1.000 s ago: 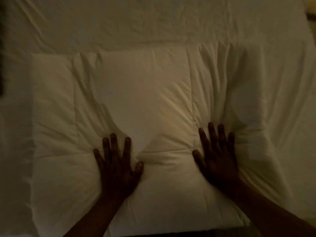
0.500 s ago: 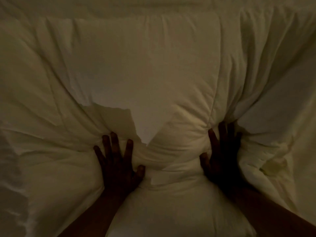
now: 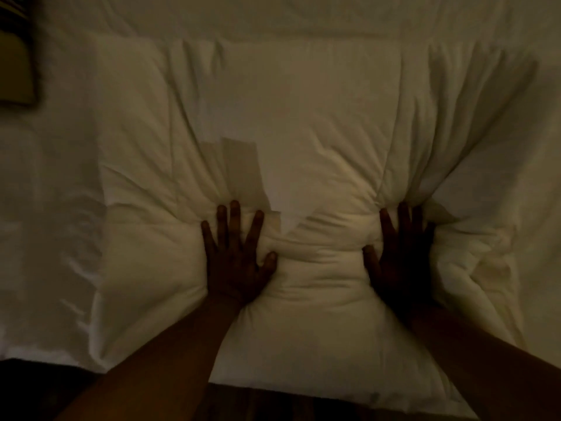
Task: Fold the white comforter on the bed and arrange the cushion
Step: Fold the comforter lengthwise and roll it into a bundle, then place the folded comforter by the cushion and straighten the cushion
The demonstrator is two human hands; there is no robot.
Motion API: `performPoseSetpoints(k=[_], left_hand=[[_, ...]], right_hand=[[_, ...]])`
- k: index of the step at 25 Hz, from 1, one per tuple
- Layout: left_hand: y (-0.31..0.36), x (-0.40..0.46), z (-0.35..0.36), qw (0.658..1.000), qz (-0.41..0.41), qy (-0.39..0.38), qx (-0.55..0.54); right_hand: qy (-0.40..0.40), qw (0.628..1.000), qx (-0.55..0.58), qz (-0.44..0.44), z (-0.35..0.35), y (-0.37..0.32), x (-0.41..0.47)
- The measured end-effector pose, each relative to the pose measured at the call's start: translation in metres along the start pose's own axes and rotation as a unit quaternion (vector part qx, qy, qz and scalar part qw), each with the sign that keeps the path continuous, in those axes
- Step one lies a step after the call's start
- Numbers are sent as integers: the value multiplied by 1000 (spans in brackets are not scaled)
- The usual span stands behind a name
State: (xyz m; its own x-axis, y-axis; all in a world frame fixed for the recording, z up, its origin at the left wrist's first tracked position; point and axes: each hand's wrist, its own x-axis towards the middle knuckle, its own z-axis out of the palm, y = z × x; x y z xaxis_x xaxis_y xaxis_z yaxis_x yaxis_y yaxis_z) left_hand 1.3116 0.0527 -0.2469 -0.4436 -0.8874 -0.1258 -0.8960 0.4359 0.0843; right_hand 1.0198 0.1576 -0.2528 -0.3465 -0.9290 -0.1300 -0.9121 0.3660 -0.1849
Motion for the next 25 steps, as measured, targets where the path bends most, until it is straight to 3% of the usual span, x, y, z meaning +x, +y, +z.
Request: performPoseSetpoints(k=[7, 12, 15, 18, 22, 25], left_hand=[[14, -32, -50, 992, -75, -97, 11], [40, -69, -98, 963, -113, -237, -69], [37, -105, -121, 946, -127, -258, -149], [26, -131, -146, 904, -194, -264, -275], [11, -155, -172, 860, -298, -268, -316], [-1, -175, -177, 790, -386, -254, -404]], right_hand=[[-89, 993, -64, 32, -47, -8, -28], [-218, 974, -28, 57, -90, -17, -47], [-253, 965, 31, 67, -112, -30, -74], [-280, 957, 49, 62, -129, -43, -104], [-257, 962, 52, 71, -151, -59, -138], [-238, 963, 68, 106, -163, -75, -148]])
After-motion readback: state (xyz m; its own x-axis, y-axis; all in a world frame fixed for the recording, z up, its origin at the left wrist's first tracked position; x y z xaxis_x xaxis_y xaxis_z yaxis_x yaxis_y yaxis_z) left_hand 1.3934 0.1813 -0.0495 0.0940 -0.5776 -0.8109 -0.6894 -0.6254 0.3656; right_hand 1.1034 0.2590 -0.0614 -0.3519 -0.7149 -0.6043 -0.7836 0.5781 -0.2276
